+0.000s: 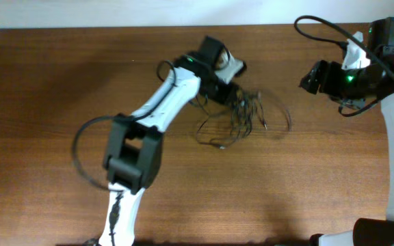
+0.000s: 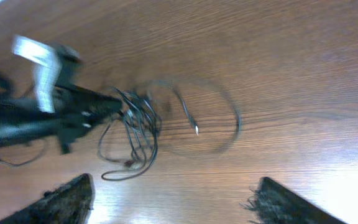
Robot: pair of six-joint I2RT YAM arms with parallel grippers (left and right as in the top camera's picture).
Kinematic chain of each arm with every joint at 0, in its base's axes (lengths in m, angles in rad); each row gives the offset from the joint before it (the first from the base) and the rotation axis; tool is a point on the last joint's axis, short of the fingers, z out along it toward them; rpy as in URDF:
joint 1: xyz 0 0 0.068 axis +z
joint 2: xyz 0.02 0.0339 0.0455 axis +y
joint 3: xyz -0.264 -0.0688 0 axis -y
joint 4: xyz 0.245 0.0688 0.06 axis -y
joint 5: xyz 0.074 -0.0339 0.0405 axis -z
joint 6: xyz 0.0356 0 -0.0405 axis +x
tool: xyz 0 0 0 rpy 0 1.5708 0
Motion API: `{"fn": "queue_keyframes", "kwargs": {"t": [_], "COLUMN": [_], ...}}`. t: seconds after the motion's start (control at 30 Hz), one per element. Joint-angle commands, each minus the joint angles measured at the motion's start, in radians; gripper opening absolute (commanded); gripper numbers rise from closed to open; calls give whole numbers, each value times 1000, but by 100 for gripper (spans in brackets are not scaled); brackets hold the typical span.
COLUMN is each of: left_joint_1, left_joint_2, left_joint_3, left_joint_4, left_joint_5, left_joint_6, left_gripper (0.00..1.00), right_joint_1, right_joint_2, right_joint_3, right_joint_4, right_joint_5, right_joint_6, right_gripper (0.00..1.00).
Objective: Untangle cables
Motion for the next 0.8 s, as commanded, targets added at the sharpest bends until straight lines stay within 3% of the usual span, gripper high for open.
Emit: {"fn": "queue_keyframes", "kwargs": {"t": [0.0,0.37,0.47,0.63,0.77], "left_joint_1": [38,42,43,43,43], "left_joint_2": [-185,-299,-299,-299,-299], "left_joint_3": [63,63,63,63,63], "left_joint_4": [7,-17,-10,-9,-1], "left_joint_5": [148,153,229,266,367], "left_joint_6": [-121,-261,-275,-424,-435], "left_gripper": [0,0,0,0,0], "right_joint_1": [77,243,243,245,246], "right_joint_2": [2,44,50,74,82], "right_joint_3": [0,0,0,0,0], "right_joint_4": [22,204,214,246,275], "right_joint_5": [-39,-46,-53,-95,-98], "right_joint_6": [-19,-14,-14,-14,-14], "right_gripper": [68,65,65,65,65]}}
